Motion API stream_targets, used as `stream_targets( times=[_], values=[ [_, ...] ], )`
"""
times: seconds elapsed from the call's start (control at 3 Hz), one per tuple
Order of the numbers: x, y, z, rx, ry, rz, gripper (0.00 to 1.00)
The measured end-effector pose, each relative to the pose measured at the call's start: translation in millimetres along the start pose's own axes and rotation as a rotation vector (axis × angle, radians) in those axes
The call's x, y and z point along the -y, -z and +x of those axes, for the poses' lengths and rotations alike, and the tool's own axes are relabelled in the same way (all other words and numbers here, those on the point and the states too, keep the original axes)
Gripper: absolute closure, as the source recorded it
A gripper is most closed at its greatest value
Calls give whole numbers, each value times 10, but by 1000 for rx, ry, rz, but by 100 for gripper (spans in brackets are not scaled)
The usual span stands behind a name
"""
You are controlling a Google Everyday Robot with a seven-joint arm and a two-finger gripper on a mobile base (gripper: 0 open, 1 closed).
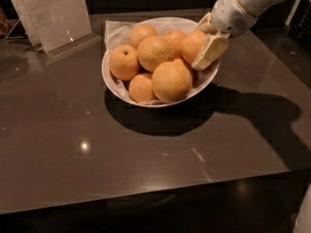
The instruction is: Pick orange from white bowl
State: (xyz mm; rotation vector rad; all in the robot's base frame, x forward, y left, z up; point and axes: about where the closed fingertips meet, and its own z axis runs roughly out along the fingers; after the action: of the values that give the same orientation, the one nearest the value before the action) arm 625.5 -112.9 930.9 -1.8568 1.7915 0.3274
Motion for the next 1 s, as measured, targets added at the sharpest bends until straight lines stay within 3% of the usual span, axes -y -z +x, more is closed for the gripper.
stream_targets(
  times=[0.33,0.67,1.0],
  values=[
    [0,0,0,0,0,0,89],
    [3,73,-79,65,5,1,100],
    [-103,349,-215,204,22,40,100]
  ],
)
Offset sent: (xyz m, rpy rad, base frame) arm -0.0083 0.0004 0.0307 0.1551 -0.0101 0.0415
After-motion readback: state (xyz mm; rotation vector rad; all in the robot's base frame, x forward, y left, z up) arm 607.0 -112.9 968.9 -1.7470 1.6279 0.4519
